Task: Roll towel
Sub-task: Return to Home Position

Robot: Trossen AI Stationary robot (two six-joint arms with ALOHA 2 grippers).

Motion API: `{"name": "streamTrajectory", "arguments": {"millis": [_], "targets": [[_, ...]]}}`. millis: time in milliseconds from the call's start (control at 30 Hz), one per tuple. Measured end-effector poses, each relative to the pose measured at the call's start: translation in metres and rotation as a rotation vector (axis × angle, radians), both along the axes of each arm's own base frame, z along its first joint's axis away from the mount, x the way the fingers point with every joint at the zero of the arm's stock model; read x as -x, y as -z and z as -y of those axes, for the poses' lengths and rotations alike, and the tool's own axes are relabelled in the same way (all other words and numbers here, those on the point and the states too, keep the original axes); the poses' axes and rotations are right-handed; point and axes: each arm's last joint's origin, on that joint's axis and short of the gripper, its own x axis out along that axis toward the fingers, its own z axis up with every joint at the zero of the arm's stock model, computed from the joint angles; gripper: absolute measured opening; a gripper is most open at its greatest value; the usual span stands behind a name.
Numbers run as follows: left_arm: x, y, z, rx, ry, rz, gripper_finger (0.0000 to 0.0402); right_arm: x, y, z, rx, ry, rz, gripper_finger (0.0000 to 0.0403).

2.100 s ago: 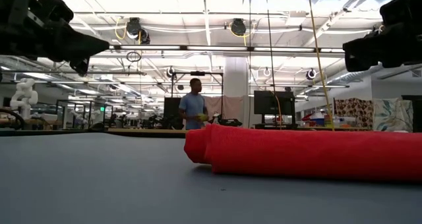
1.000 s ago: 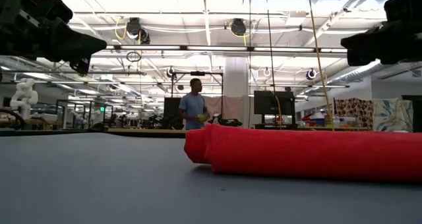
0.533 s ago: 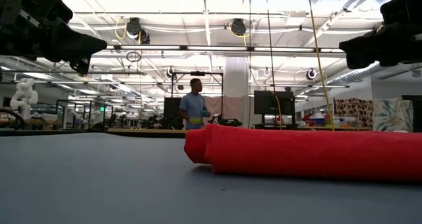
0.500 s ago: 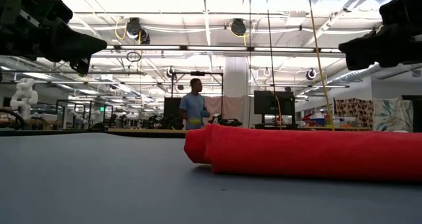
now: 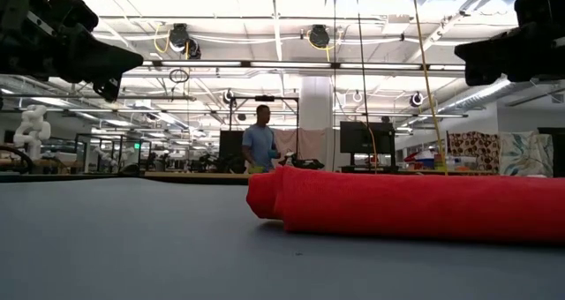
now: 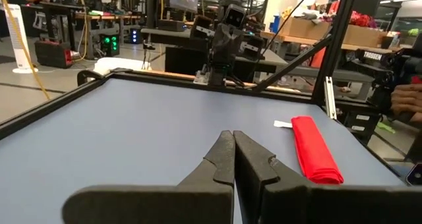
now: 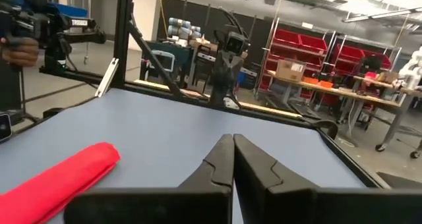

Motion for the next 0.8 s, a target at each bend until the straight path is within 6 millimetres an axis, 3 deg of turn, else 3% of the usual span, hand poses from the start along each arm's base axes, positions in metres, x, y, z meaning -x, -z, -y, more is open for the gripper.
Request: {"name": "streamTrajectory", "arguments": {"millis": [433, 800], "targets": [[0.0, 0.0, 0.0001, -0.035, 0.003, 0.001, 0.0, -0.0009, 0.004, 0.0007, -0.144, 0.02, -0.046, 0.0], [0.0, 0.0, -0.0008, -0.081, -0.005, 0.001, 0.0, -0.0009, 0.0041, 0.0007, -0.145, 0.02, -0.046, 0.0]]}}
